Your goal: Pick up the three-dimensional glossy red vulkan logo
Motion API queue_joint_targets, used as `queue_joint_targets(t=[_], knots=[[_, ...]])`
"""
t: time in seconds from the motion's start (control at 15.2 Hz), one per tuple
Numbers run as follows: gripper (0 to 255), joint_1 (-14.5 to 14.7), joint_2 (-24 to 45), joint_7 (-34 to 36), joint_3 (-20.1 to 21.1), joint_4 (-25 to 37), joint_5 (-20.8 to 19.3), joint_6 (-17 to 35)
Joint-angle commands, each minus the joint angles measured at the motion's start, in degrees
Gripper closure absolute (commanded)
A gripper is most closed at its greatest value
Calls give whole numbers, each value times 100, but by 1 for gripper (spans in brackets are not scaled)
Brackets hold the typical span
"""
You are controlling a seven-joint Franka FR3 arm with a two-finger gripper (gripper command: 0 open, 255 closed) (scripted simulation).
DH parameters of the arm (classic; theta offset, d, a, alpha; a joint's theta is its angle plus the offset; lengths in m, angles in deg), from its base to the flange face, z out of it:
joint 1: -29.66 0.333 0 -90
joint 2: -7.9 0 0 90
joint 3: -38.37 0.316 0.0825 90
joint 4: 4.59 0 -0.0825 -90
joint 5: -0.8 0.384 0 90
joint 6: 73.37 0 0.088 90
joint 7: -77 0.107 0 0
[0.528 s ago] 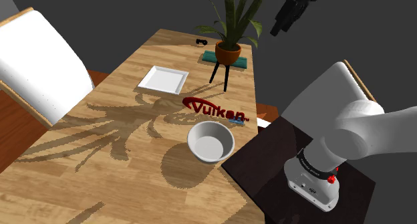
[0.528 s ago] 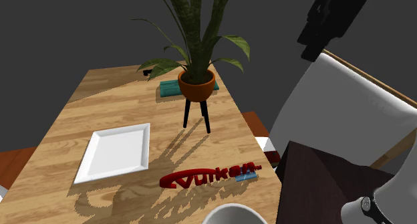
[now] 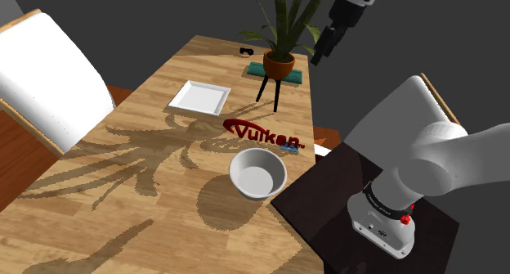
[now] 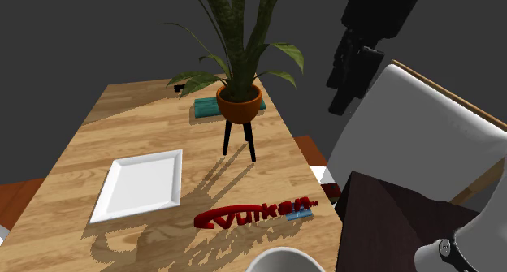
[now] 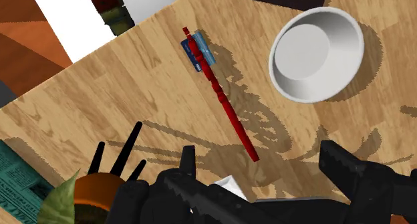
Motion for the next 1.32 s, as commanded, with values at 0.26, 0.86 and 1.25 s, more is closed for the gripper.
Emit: queue_joint_targets(t=[0.26,0.86,1.25], knots=[[0,163,852,-437,41,-374,-88,931],[0,342,2470,-996,142,-534,-283,2267],[0,416,3713,-1259,230,-378,-523,3064]])
